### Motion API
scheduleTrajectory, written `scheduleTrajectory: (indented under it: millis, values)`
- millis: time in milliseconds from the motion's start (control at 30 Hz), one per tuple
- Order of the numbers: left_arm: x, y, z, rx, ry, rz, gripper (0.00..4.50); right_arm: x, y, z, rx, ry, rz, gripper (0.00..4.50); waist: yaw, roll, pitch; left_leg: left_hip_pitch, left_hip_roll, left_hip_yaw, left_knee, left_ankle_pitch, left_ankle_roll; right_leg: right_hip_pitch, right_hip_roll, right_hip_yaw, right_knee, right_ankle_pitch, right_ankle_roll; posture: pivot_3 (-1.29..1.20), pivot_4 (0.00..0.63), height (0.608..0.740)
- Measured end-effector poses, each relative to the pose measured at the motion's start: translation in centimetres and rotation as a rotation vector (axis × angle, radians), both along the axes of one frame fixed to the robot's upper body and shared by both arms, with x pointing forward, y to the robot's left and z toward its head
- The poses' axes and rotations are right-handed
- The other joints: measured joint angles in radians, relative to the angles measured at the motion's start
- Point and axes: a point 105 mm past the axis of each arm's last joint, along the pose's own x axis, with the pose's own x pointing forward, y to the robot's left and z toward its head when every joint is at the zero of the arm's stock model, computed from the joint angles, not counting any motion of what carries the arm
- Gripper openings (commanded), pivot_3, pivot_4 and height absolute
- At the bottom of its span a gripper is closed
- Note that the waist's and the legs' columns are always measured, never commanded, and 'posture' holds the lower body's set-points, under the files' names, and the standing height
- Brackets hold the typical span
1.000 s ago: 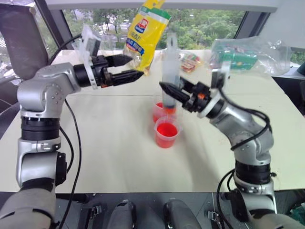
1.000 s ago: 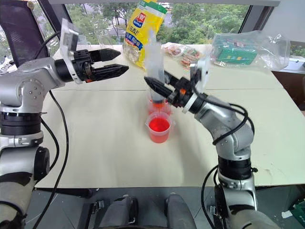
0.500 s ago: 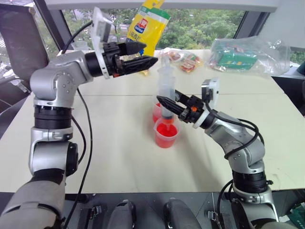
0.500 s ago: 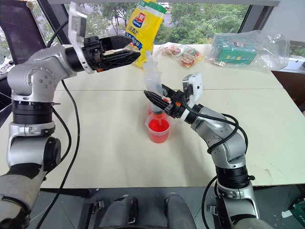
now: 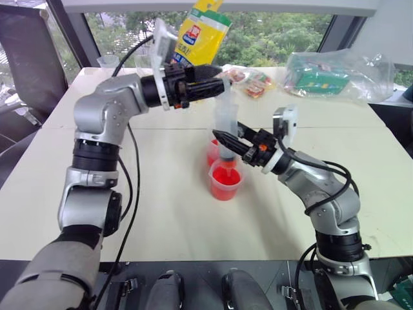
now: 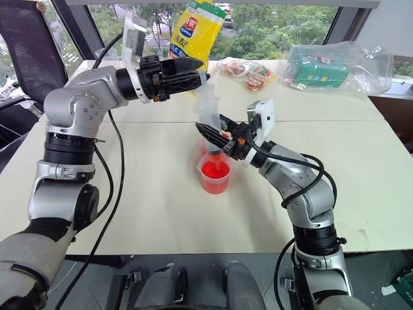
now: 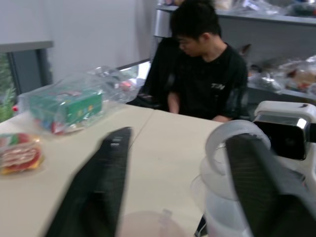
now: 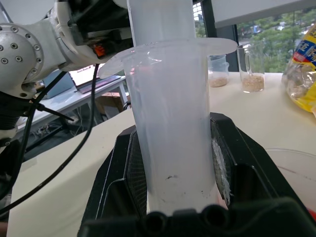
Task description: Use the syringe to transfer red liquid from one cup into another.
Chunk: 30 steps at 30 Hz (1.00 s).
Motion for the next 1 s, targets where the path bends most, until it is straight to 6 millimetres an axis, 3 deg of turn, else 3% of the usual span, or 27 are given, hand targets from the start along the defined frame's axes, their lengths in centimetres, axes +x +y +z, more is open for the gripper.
scheduleTrajectory:
  millis: [100, 1000]
  values:
    - [-0.4, -0.4, -0.1, 0.005, 0.004, -0.039, 0.05, 0.1, -0.2, 0.0, -0.002, 0.001, -0.011, 1.39, 0.0, 0.0, 0.0, 0.0, 0.0, 0.0, 0.0, 0.0, 0.0, 0.0, 0.0, 0.0, 0.0, 0.0, 0.0, 0.0, 0.15, 0.74]
    - [-2.0, 0.3, -1.3, 0.044, -0.02, -0.045, 0.05, -0.2, 0.9, 1.2, -0.018, 0.038, 0.078, 1.39, 0.001, 0.0, 0.0, 0.0, 0.0, 0.0, 0.0, 0.0, 0.0, 0.0, 0.0, 0.0, 0.0, 0.0, 0.0, 0.0, 0.15, 0.74]
